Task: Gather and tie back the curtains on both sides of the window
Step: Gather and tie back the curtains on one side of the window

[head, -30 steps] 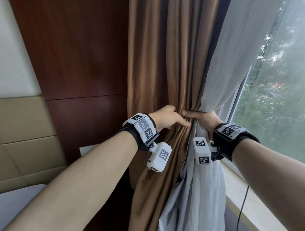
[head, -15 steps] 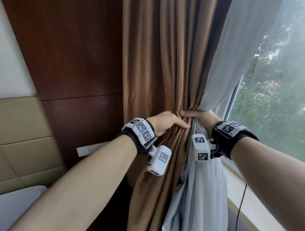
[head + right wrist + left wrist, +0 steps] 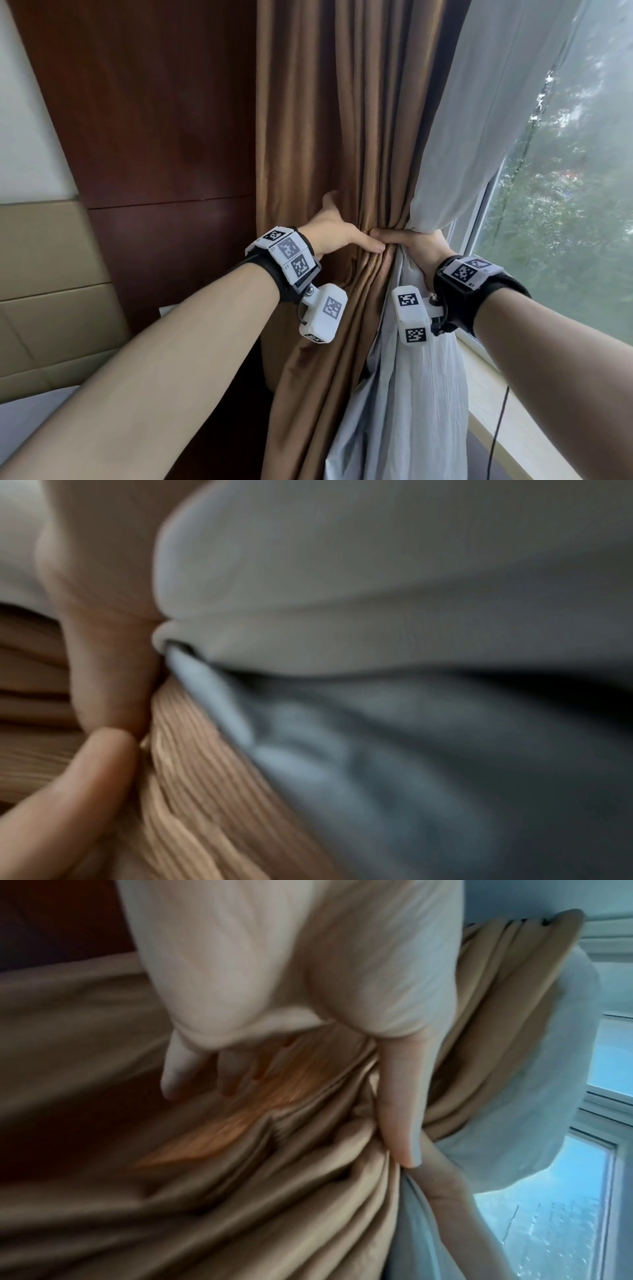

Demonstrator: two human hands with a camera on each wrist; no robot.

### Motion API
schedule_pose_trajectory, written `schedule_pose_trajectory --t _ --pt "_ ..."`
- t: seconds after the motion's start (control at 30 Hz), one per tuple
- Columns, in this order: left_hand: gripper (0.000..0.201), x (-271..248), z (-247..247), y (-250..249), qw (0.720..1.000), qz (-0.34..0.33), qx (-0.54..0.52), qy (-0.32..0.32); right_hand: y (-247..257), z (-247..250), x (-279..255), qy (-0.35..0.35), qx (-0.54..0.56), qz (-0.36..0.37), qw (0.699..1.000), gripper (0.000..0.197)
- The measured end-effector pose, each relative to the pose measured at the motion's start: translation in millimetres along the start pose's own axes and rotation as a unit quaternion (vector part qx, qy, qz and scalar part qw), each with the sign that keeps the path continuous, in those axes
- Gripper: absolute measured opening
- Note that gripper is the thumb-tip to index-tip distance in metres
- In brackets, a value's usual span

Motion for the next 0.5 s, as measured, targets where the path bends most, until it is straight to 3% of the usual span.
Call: schedule_pose_trajectory --t 0.07,0.13,0.23,0.3,0.4,0.5 --pt "0.154 2 -8 13 0.997 0.029 -0.046 0.047 -1 -3 -1 0.007 0.001 -0.002 1.000 0.060" --pt "0.131 2 -16 18 0.995 0.033 -0.060 0.077 -1 -5 -1 -0.003 -0.004 -0.006 1.000 0.060" --pt "0.089 -3 -20 11 0.998 -0.015 -0.024 0.061 -2 -1 -1 -0.041 -0.021 -0.009 0.999 0.051" --pt "0.077 -4 -18 8 0.998 -0.056 0.004 0.039 -4 3 -1 -0.069 -0.019 -0.017 0.997 0.053" --pt "0.077 -7 -15 8 0.993 -0.104 0.042 0.023 -5 5 -1 -0.107 -0.019 -0.027 0.994 0.055" --pt "0.093 -9 -17 13 0.991 -0.101 0.084 0.021 -2 1 -2 -0.116 -0.015 -0.024 0.993 0.045"
Point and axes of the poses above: each hand's wrist, its own x-axis towards the middle knuckle, its own z-axis out of the back of the hand, y = z × x, the point moved 4 cm from there along x, towards the middle knuckle, and after that the axes turned 12 degrees about -x, right-handed, at the moved point
